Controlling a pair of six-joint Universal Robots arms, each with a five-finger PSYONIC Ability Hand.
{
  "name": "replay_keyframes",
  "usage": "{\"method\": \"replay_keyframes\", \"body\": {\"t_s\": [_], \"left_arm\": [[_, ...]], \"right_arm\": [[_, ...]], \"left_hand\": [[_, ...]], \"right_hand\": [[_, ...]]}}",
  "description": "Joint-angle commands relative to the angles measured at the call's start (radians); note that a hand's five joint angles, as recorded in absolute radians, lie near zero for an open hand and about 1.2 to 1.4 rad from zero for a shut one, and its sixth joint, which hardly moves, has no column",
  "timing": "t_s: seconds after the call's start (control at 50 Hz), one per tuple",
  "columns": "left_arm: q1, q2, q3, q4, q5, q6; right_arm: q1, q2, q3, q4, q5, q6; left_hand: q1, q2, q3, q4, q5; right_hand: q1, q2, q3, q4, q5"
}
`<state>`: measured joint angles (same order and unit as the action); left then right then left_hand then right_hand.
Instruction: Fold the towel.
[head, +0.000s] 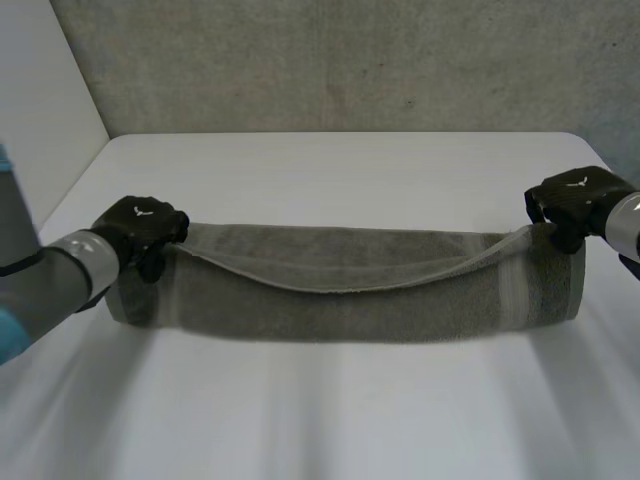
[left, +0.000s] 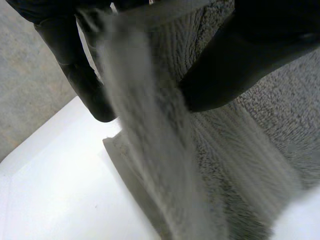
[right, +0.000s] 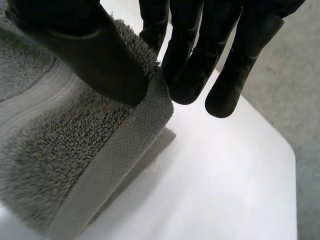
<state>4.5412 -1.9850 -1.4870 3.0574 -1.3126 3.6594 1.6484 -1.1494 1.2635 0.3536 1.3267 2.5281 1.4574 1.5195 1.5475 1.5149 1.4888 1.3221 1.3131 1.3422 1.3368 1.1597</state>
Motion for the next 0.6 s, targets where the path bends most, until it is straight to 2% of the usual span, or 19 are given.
{"method": "replay_keyframes", "body": {"t_s": [0.02, 0.14, 0.28, 0.42, 0.56, 0.6], "left_arm": [[-0.039, -0.211, 0.223, -0.008, -0.092, 0.019], [-0.096, -0.303, 0.338, -0.003, -0.151, 0.050], [-0.110, -0.373, 0.453, -0.005, -0.192, 0.059], [-0.148, -0.446, 0.580, -0.008, -0.208, 0.059], [-0.153, -0.505, 0.663, -0.008, -0.227, 0.061], [-0.154, -0.531, 0.695, -0.014, -0.243, 0.061]], "right_arm": [[0.001, 0.175, -0.147, -0.033, 0.081, 0.106], [0.027, 0.261, -0.243, -0.056, 0.112, 0.167], [0.051, 0.324, -0.314, -0.067, 0.172, 0.195], [0.094, 0.388, -0.381, -0.091, 0.207, 0.199], [0.102, 0.425, -0.411, -0.125, 0.259, 0.198], [0.113, 0.447, -0.432, -0.133, 0.278, 0.196]], "left_hand": [[-0.125, -0.187, -0.215, -0.183, -0.331], [-0.158, -0.220, -0.248, -0.215, -0.364], [-0.187, -0.249, -0.277, -0.245, -0.393], [-0.310, -0.372, -0.400, -0.368, -0.516], [-0.428, -0.490, -0.518, -0.485, -0.634], [-0.539, -0.601, -0.629, -0.596, -0.744]], "right_hand": [[0.074, 0.083, 0.054, 0.059, 0.062], [0.074, 0.083, 0.054, 0.059, 0.062], [0.074, 0.083, 0.054, 0.059, 0.062], [0.074, 0.083, 0.054, 0.059, 0.062], [0.074, 0.083, 0.054, 0.059, 0.062], [0.074, 0.083, 0.054, 0.059, 0.062]]}}
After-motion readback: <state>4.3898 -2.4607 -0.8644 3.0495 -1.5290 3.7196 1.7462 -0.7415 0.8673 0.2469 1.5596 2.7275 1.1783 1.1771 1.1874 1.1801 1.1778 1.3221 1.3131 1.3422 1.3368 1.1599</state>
